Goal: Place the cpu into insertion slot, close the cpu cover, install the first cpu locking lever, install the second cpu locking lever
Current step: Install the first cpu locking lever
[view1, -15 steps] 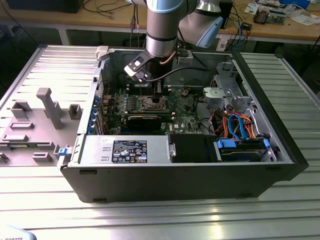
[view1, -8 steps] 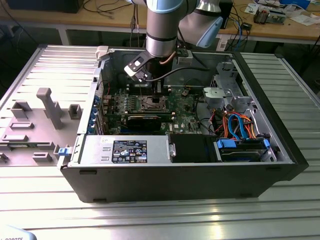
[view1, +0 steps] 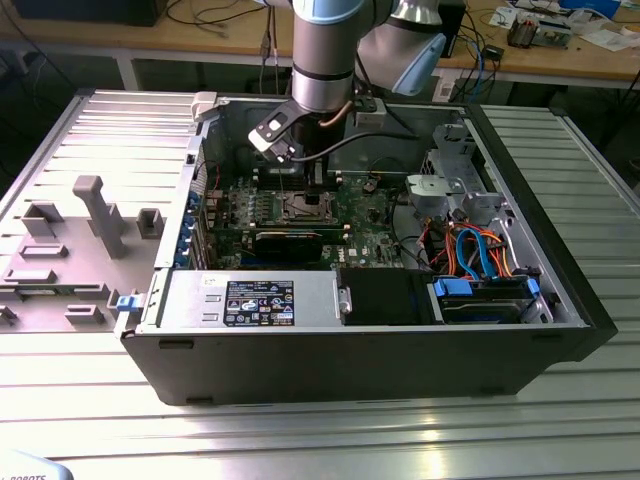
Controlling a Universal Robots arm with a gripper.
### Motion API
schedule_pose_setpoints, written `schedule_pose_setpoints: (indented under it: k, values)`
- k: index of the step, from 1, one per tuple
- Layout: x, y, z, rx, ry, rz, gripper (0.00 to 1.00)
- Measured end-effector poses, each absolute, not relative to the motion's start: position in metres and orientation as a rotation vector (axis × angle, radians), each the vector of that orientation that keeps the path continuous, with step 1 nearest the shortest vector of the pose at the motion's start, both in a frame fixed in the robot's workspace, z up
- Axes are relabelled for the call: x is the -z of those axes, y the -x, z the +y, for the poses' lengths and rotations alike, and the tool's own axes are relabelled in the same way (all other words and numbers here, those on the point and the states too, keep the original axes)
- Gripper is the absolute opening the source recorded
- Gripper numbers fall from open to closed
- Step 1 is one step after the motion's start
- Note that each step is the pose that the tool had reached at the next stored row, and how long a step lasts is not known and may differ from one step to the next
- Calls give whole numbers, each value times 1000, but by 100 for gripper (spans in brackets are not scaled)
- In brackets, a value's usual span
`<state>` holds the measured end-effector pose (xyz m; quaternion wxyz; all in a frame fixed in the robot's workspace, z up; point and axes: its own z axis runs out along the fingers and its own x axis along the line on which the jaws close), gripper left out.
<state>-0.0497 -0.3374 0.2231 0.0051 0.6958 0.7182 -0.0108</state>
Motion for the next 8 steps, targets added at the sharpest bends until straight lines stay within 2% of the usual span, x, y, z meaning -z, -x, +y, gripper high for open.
schedule_pose_setpoints:
  k: [8]
  values:
    - [-254, 50, -337, 34, -2179, 2249, 11]
